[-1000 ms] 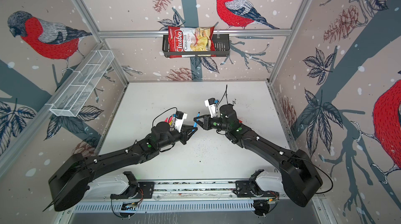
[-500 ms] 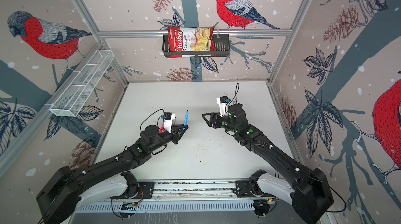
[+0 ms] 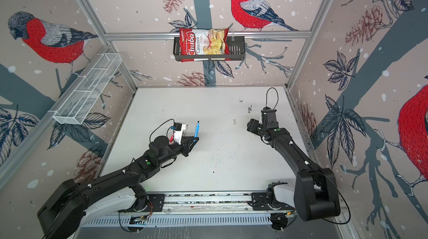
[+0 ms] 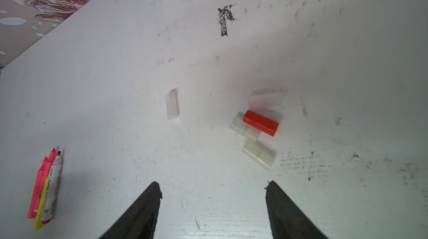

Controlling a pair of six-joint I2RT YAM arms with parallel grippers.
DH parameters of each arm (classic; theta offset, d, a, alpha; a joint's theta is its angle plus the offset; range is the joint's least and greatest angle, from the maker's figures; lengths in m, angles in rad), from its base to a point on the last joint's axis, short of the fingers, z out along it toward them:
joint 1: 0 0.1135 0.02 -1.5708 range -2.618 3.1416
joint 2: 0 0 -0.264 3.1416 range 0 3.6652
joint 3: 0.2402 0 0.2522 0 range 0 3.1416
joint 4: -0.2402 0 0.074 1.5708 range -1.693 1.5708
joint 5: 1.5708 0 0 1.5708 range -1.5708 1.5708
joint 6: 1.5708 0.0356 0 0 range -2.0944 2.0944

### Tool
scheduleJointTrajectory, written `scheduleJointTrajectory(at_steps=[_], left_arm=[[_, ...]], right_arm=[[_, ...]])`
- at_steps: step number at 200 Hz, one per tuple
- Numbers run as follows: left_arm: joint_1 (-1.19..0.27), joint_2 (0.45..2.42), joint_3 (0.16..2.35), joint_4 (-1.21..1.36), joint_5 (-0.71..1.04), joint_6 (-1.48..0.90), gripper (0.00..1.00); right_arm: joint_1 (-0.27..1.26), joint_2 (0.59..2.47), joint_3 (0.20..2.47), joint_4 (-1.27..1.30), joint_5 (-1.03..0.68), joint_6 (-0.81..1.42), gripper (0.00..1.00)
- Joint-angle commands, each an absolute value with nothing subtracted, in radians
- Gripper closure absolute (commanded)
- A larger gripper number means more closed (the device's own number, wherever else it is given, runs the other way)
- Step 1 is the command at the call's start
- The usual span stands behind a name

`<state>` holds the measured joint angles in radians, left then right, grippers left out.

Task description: Insert the pens into the pen caps

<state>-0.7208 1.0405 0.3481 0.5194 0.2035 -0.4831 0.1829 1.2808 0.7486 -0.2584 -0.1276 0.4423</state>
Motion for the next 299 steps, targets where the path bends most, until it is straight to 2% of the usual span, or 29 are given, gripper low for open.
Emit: scheduleJointTrajectory(at_steps=[1, 19, 27, 44, 242, 280, 299], left_arm=[[-0.719, 1.053, 0.349, 0.584, 0.236, -0.5, 1.0], [-0.719, 1.06, 0.353, 0.582, 0.243, -0.5, 1.0], [-0.719, 1.06, 0.353, 0.579, 0.242, -0.498, 1.0], [-0.719, 1.054, 0.353, 0.572, 0.238, -0.494, 1.0], [-0.719, 0.983, 0.315, 0.545, 0.188, -0.474, 1.0], [-0.719, 0.979, 0.31, 0.552, 0.18, -0.477, 1.0], [-0.719, 0.977, 0.31, 0.555, 0.177, -0.477, 1.0]], right_arm=[[0.175, 1.34, 0.753, -0.248, -0.087, 0.405, 0.26], [0.171, 1.381, 0.755, -0.222, -0.094, 0.395, 0.24], [0.17, 1.396, 0.756, -0.212, -0.092, 0.39, 0.18], [0.167, 1.428, 0.762, -0.198, -0.092, 0.383, 0.17], [0.222, 1.564, 0.743, -0.118, -0.137, 0.383, 0.26], [0.317, 1.564, 0.729, -0.083, -0.149, 0.442, 0.27], [0.375, 1.575, 0.731, -0.027, -0.207, 0.446, 0.26]])
